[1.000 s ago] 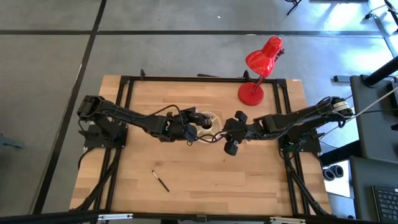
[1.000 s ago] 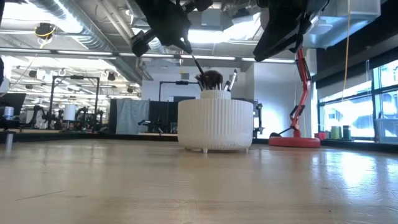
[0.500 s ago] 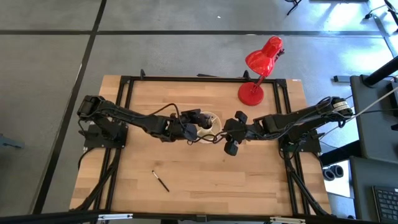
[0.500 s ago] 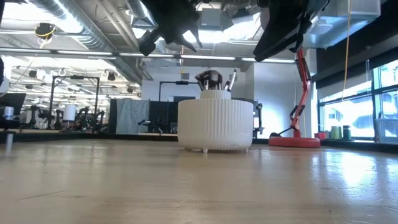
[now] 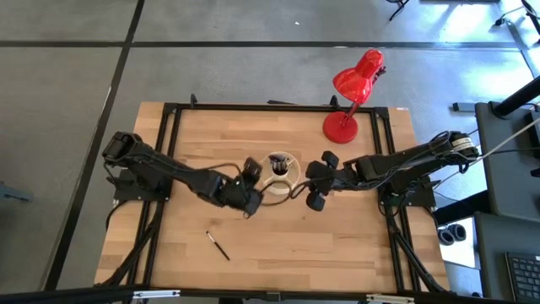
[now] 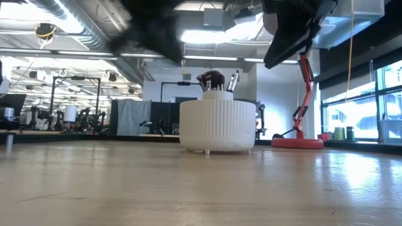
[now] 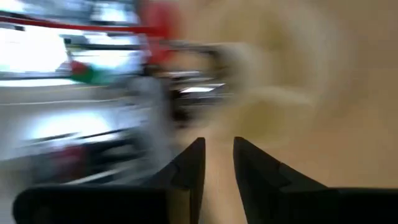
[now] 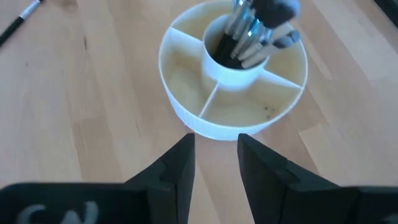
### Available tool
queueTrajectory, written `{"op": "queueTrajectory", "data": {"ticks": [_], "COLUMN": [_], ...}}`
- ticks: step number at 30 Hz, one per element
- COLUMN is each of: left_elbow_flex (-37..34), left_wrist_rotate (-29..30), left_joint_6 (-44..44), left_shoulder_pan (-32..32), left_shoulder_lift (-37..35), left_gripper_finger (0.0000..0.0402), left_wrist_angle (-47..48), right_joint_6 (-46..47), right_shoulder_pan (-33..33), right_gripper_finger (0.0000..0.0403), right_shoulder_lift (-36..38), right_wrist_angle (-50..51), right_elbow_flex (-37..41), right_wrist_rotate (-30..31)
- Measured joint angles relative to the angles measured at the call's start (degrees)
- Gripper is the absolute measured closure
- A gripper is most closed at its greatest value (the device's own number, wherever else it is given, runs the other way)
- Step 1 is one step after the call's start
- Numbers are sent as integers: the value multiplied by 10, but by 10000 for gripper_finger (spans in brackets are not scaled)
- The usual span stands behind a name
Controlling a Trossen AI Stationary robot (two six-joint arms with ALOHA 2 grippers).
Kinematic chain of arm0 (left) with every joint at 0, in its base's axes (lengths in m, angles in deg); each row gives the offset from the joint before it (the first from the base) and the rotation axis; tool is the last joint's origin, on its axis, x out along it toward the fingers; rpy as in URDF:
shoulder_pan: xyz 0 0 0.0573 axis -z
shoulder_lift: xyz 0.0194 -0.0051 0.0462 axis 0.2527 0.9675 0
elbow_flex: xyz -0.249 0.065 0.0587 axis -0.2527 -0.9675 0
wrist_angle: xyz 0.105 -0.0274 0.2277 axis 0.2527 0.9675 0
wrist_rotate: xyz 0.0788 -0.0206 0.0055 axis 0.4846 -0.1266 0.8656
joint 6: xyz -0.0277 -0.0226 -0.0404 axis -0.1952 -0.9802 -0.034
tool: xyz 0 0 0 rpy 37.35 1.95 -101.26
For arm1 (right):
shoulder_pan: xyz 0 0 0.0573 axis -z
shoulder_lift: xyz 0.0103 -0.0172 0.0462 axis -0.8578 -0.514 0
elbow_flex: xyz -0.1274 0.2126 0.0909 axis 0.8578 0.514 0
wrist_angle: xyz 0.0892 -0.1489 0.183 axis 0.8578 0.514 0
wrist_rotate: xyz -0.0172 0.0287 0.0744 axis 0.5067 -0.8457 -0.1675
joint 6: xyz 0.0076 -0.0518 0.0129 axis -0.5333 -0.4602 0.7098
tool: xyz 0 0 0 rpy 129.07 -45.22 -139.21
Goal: Put items in baskets/containers
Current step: Put the eyeshadow brush into the brush organizer
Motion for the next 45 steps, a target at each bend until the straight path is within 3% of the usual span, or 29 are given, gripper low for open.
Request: {"op": "queueTrajectory", "data": {"ticks": [3, 6, 8, 9, 11, 16, 20, 26, 31, 39, 45], "left_elbow_flex": [0, 0, -1, -4, -19, -68, -115, -172, -197, -198, -198], "left_wrist_rotate": [-199, -413, -497, -512, -510, -435, -420, -466, -463, -505, -472], "left_joint_6": [-174, -309, -375, -402, -429, -533, -568, -573, -576, -528, -512], "left_shoulder_pan": [24, 40, 58, 69, 96, 158, 182, 184, 190, 200, 199], "left_shoulder_lift": [0, 0, 0, 0, 0, 1, 1, 1, 1, 1, 1], "left_gripper_finger": [328, 333, 337, 339, 341, 337, 321, 302, 288, 270, 279], "left_wrist_angle": [104, 144, 144, 140, 130, 154, 164, 127, 57, 67, 75], "right_joint_6": [17, 28, 29, 30, 34, 43, 42, 42, 45, 55, 55], "right_shoulder_pan": [0, 0, 0, 0, 0, 0, 0, 0, 0, 0, 0], "right_gripper_finger": [282, 282, 282, 282, 282, 282, 282, 282, 282, 282, 282], "right_shoulder_lift": [0, 0, 0, 0, 0, 0, 0, 0, 0, 0, 0], "right_wrist_angle": [14, 14, 11, 10, 10, 10, 10, 10, 10, 11, 11], "right_elbow_flex": [0, 0, 0, 0, 0, 0, 0, 0, 0, 0, 0], "right_wrist_rotate": [0, 0, 0, 0, 0, -5, -5, -5, -5, -5, -5]}}
